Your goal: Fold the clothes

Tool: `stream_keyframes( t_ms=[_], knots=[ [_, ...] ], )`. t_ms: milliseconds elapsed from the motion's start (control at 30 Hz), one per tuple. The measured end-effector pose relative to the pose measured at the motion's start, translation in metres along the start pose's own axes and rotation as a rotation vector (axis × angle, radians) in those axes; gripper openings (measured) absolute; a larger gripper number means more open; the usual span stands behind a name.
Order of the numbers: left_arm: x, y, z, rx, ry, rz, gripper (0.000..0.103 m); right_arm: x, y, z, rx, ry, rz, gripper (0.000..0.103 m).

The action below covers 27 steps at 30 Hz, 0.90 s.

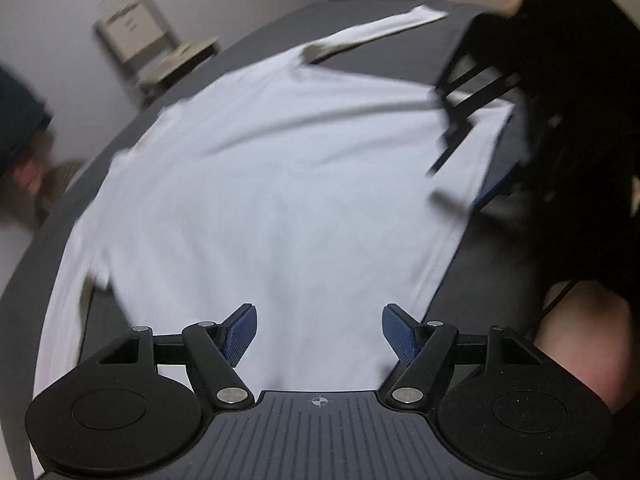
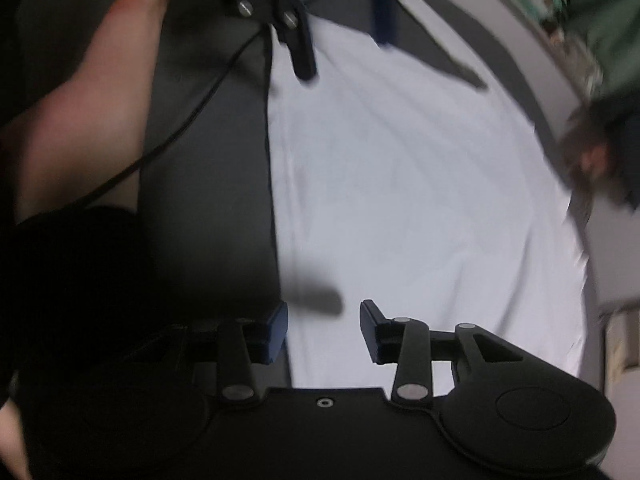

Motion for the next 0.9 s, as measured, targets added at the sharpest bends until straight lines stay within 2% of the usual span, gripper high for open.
stream_keyframes(
  t_ms=[100, 167, 200, 233, 267, 433, 567, 667, 733, 833, 900],
  knots=[
    [0.019, 0.005, -0.010, 0.028, -0.181, -0.031, 0.070, -0.009, -0.008, -0.005, 0.011, 0.086, -0.007, 0.038],
    [0.038, 0.003, -0.009, 0.003, -0.315, -0.026, 0.070, -0.008, -0.011, -0.004, 0.020, 0.124, 0.002, 0.038],
    [0.047, 0.002, -0.009, -0.010, -0.383, -0.022, 0.070, -0.005, -0.012, -0.003, 0.026, 0.123, -0.003, 0.033],
    [0.053, 0.001, -0.008, -0.019, -0.415, -0.018, 0.070, 0.002, -0.012, -0.002, 0.036, 0.080, -0.034, 0.023],
    [0.059, -0.001, -0.008, -0.028, -0.445, -0.013, 0.070, 0.010, -0.011, -0.001, 0.046, 0.036, -0.064, 0.004],
    [0.088, -0.008, -0.007, -0.075, -0.593, 0.013, 0.070, 0.049, -0.008, 0.002, 0.097, -0.184, -0.214, 0.005],
    [0.098, -0.019, -0.013, -0.117, -0.625, 0.006, 0.070, 0.073, -0.015, 0.009, 0.120, -0.364, -0.351, 0.005],
    [0.096, -0.022, -0.021, -0.119, -0.572, 0.006, 0.070, 0.089, -0.022, 0.016, 0.125, -0.478, -0.438, 0.005],
    [0.096, -0.018, -0.024, -0.113, -0.573, -0.005, 0.069, 0.089, -0.021, 0.021, 0.129, -0.519, -0.480, 0.005],
    [0.105, -0.012, -0.022, -0.086, -0.658, -0.058, 0.068, 0.080, -0.015, 0.024, 0.123, -0.524, -0.522, 0.007],
    [0.112, -0.010, -0.021, -0.073, -0.700, -0.097, 0.047, 0.068, -0.014, 0.016, 0.104, -0.480, -0.523, 0.007]
  ],
)
Point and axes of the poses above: each gripper's, at about its wrist camera, not at the fingertips, and y roughly against the way its jaws point, x to its right, z to its underside, the point moved 10 cm from there along -y, roughly the way its jaws point, and after that the axes turned 9 degrees about -x, right-handed, at the moved point
